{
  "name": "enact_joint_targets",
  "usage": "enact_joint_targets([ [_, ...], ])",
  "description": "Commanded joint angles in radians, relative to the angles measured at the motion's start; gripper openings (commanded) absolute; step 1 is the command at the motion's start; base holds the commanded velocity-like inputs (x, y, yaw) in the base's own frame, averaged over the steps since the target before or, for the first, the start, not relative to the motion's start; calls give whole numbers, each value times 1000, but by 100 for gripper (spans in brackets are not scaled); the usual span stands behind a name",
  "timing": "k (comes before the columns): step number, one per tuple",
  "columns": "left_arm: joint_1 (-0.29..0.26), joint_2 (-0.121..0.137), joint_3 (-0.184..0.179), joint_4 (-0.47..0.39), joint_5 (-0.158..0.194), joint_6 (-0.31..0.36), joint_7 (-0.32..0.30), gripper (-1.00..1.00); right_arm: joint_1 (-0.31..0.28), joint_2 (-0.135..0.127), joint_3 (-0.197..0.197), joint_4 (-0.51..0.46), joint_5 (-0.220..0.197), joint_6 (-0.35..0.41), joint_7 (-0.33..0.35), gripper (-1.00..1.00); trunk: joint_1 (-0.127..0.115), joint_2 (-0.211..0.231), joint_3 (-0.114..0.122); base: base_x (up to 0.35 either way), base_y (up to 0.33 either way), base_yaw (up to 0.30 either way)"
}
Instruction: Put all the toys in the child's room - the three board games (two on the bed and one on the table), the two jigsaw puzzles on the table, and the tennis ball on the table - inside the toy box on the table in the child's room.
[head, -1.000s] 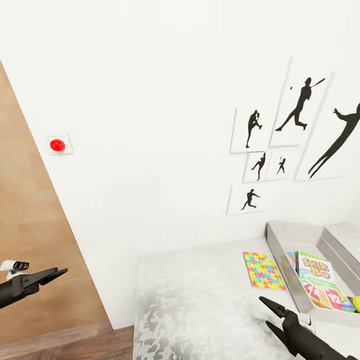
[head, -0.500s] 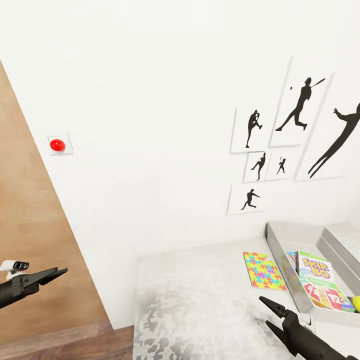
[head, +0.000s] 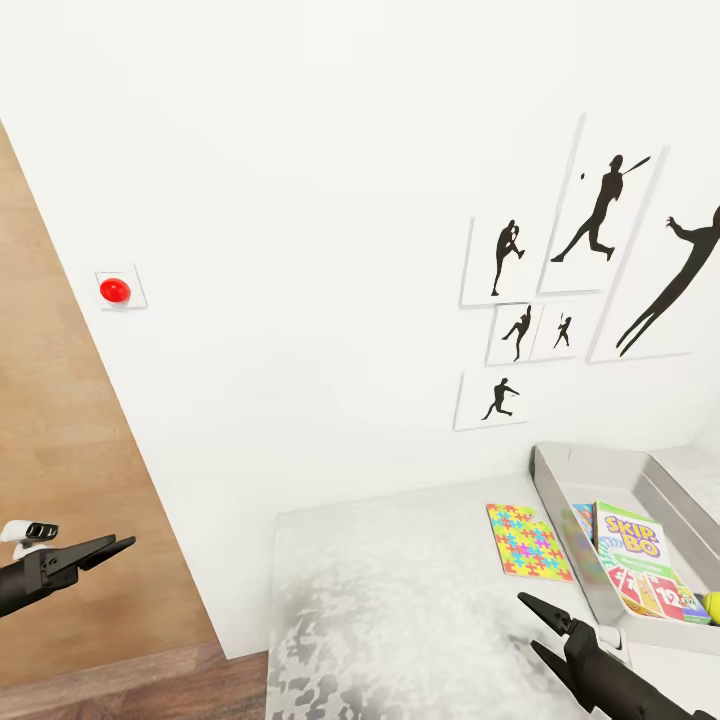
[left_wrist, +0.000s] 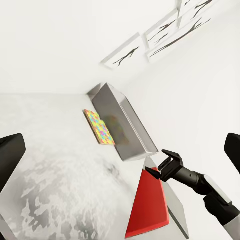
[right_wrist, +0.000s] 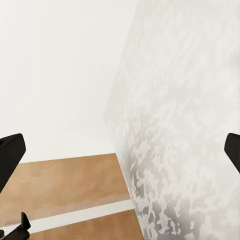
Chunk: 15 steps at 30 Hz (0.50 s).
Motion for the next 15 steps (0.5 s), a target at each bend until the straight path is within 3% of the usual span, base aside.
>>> enact_joint_targets([
  [1,-1,1,0,0,0,11,-4,100,0,0,-1,0,9,4,9,100,1,-2,-2,0,0,0],
  [15,-1,3,1,0,0,11,-4,100,0,1,4,-2,16,0,8,100,1,-2,-2,0,0,0],
])
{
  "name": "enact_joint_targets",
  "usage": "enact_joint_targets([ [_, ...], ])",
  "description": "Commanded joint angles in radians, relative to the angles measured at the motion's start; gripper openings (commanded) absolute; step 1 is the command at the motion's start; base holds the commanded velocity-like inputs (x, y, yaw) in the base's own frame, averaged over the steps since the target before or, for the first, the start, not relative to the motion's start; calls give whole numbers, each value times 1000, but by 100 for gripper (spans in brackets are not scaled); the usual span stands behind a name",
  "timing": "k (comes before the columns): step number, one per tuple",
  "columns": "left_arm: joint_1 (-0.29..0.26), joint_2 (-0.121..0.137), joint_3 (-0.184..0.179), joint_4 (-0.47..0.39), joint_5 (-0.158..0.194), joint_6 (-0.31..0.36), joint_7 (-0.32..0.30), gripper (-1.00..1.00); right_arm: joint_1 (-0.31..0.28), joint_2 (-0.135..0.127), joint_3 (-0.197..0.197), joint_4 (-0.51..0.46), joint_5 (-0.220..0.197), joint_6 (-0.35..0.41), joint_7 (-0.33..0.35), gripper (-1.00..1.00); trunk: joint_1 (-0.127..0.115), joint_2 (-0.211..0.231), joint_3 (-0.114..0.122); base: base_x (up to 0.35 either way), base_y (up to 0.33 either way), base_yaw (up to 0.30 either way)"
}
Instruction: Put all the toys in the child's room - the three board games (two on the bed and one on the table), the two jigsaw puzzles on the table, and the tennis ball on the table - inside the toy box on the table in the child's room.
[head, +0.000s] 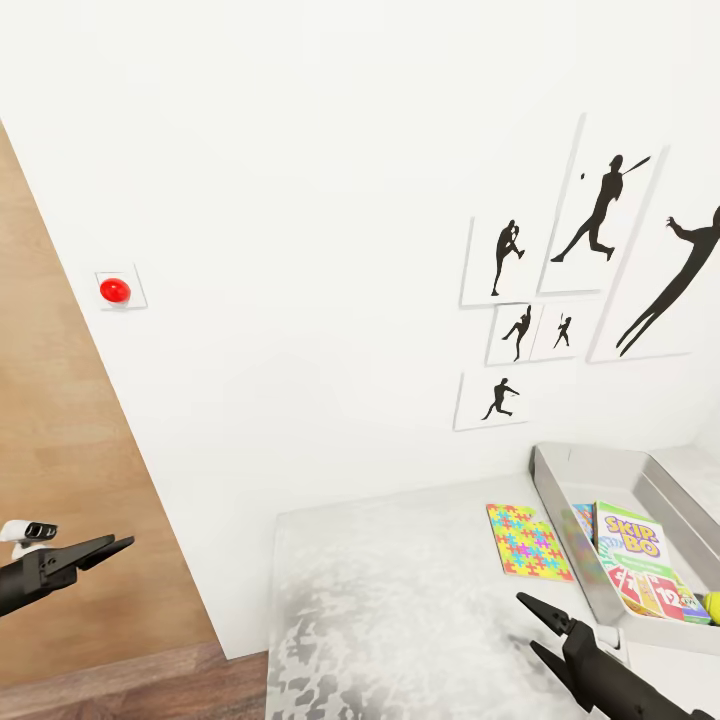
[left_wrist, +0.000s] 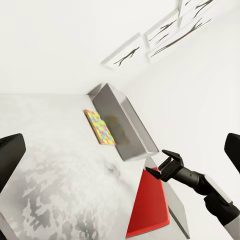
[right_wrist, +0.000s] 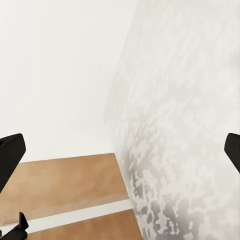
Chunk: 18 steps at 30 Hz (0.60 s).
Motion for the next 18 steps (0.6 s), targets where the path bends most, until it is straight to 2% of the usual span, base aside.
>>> enact_joint_targets([
  [1,-1,0,0,0,0,10,-4,100,0,0,-1,0,10,3,9,100,1,-2,-2,0,0,0],
  [12,-1,0,0,0,0,10,-4,100,-19,-4,25,-3,17,-25,-11,100,1,-2,-2,0,0,0],
  [14,-1,0,0,0,0,9,-4,100,-66,-8,44,-14,30,-26,-28,100,1,-2,-2,0,0,0],
  [15,-1,0,0,0,1,9,-4,100,-119,-11,67,-19,51,-23,-53,100,1,-2,-2,0,0,0],
  [17,-1,0,-1,0,1,9,-4,100,-185,-14,99,-21,80,-12,-91,100,1,-2,-2,0,0,0],
  [18,-1,0,-1,0,1,10,-4,100,-255,-14,136,-23,114,11,-139,100,1,-2,-2,0,0,0],
])
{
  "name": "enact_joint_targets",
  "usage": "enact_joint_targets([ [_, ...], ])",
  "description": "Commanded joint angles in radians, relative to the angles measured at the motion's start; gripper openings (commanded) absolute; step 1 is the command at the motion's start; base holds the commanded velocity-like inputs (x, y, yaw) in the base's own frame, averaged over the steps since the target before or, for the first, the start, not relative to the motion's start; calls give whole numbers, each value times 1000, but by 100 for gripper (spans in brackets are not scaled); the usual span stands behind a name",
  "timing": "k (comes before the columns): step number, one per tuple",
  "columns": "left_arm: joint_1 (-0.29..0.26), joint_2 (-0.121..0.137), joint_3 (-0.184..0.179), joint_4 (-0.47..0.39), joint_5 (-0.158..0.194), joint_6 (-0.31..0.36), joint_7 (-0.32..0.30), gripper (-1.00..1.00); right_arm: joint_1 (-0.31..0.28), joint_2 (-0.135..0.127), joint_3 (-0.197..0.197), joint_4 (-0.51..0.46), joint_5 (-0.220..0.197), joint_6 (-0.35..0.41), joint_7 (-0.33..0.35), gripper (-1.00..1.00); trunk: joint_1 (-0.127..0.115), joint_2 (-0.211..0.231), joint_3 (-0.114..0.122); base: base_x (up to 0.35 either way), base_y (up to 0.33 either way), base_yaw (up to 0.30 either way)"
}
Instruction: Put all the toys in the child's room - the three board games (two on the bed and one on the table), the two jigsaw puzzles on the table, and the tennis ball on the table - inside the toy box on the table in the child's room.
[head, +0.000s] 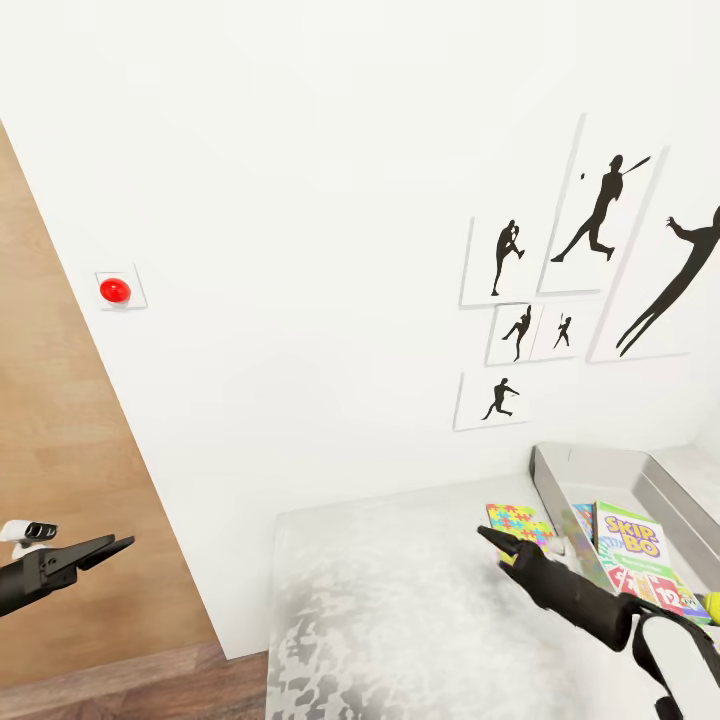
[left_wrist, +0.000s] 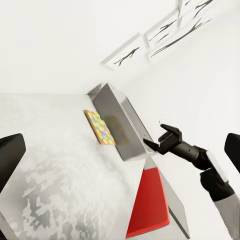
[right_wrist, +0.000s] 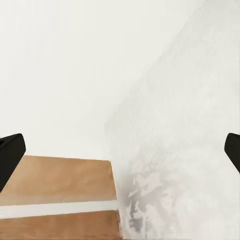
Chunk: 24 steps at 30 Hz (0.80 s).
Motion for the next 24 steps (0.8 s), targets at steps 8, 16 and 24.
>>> enact_joint_targets([
  [8,0,0,-1,0,0,11,-4,100,-385,38,130,72,110,120,-380,100,1,-2,-3,0,0,0],
  [16,0,1,0,0,-1,12,-4,100,-729,82,161,427,123,144,-706,100,1,-2,-3,0,0,0],
  [24,0,1,0,0,-1,12,-4,100,-1081,95,171,976,148,123,-818,100,1,-2,-3,0,0,0],
])
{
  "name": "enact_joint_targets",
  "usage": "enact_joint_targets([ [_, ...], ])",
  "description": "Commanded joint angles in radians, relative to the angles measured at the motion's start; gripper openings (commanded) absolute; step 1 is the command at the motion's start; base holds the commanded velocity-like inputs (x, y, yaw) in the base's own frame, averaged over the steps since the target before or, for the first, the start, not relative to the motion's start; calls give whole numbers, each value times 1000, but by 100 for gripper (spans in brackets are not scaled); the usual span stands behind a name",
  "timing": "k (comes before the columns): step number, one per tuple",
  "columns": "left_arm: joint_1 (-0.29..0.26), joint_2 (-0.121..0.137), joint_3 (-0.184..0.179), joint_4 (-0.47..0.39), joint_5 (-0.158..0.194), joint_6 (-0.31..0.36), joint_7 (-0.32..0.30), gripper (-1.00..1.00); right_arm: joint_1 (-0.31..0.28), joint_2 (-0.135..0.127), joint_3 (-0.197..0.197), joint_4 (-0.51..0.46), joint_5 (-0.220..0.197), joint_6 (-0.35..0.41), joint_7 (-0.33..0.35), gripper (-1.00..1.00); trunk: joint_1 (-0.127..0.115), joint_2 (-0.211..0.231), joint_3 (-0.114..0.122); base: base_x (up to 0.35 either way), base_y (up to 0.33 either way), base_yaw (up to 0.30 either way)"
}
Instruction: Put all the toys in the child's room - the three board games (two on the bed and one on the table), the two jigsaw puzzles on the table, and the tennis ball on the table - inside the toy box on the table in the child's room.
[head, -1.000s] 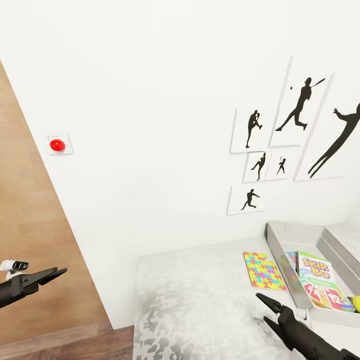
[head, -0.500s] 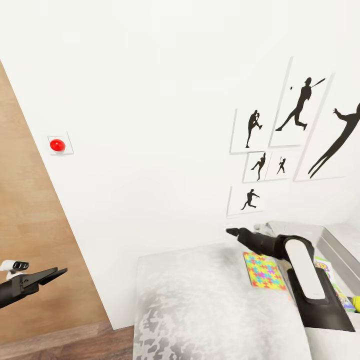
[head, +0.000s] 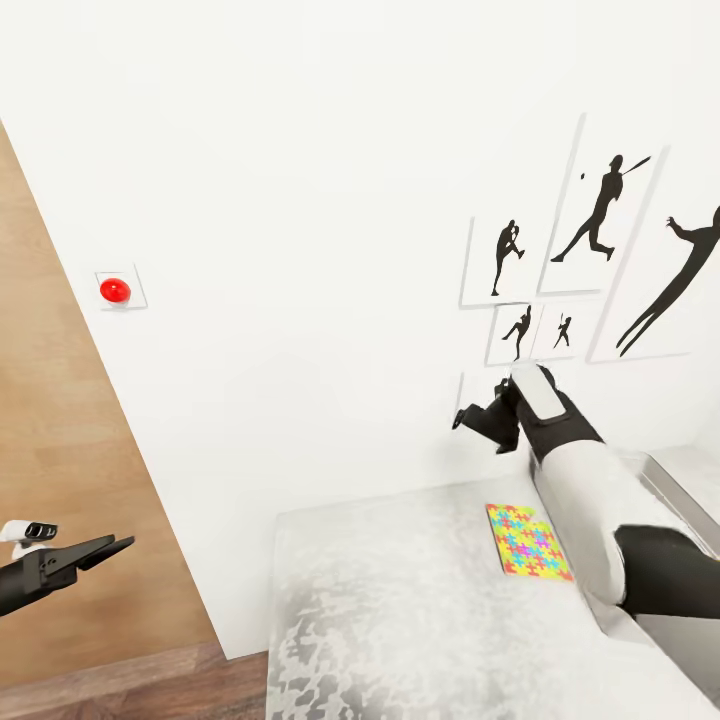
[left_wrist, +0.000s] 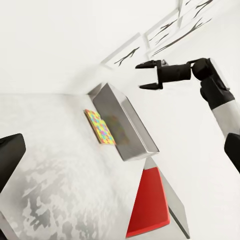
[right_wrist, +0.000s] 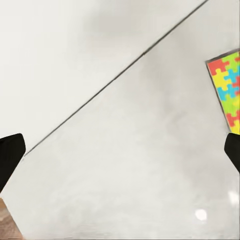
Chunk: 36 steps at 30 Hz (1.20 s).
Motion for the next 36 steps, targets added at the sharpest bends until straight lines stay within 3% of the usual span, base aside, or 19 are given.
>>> enact_joint_targets([
  [1,-1,0,0,0,0,11,-3,100,-30,-2,0,44,-2,-3,-12,100,1,-2,-3,0,0,0],
  [4,-1,0,0,0,0,11,-3,100,-94,-8,3,133,28,-16,-12,100,1,-2,-3,0,0,0],
  [5,-1,0,0,0,0,11,-3,100,-121,-13,4,166,56,-21,-10,100,1,-2,-3,0,0,0],
  [10,-1,0,0,0,0,11,-3,100,-153,-21,6,206,128,-23,-4,100,1,-2,-3,0,0,0],
  [15,-1,-1,0,0,0,11,-2,100,-164,-24,9,221,170,-25,13,100,1,-2,-3,0,0,0],
  [36,-1,-1,0,0,0,11,0,100,-157,-30,24,209,189,-30,41,100,1,-2,-2,0,0,0],
])
